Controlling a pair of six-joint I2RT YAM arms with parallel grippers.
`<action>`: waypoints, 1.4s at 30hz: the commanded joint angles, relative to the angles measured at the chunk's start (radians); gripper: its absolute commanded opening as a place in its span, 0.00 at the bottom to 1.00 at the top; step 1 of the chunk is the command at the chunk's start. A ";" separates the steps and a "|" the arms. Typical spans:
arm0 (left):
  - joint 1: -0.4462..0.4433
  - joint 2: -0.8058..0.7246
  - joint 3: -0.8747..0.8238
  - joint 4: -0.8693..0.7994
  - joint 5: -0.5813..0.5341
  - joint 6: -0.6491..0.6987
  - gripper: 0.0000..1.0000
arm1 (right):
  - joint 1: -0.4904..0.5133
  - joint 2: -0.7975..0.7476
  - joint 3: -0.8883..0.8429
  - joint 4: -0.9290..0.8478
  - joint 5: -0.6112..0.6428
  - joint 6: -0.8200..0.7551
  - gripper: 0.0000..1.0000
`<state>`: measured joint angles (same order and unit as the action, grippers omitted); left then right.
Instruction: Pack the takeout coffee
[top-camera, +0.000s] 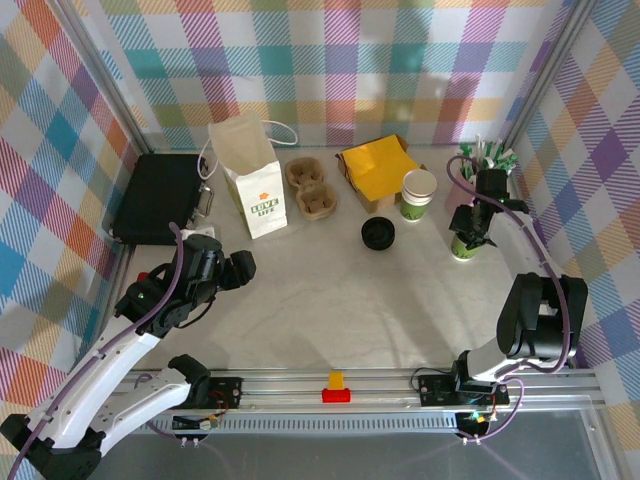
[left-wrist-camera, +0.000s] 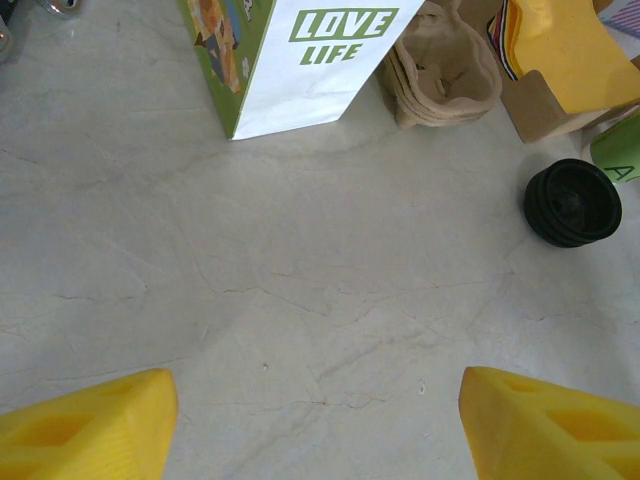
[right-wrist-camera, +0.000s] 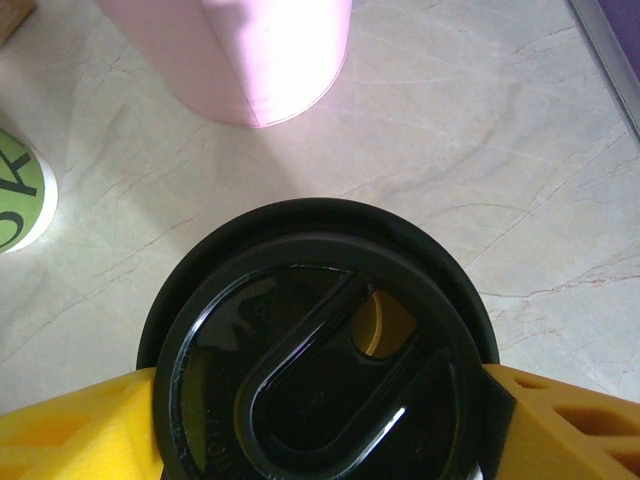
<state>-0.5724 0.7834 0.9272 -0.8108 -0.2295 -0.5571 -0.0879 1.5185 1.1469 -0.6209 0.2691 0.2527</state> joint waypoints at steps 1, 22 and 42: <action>0.011 -0.004 0.026 -0.010 -0.013 0.003 0.74 | -0.017 0.026 0.017 -0.009 0.019 -0.013 0.77; 0.011 0.003 0.062 -0.027 -0.020 0.014 0.74 | -0.032 -0.069 0.173 -0.164 -0.043 -0.038 0.92; 0.002 0.219 0.113 0.160 0.183 0.040 0.66 | 0.272 -0.470 -0.071 0.084 -0.738 0.234 0.91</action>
<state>-0.5728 0.9565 1.0073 -0.7303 -0.1169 -0.5259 0.0937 1.0664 1.1358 -0.6209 -0.4068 0.4107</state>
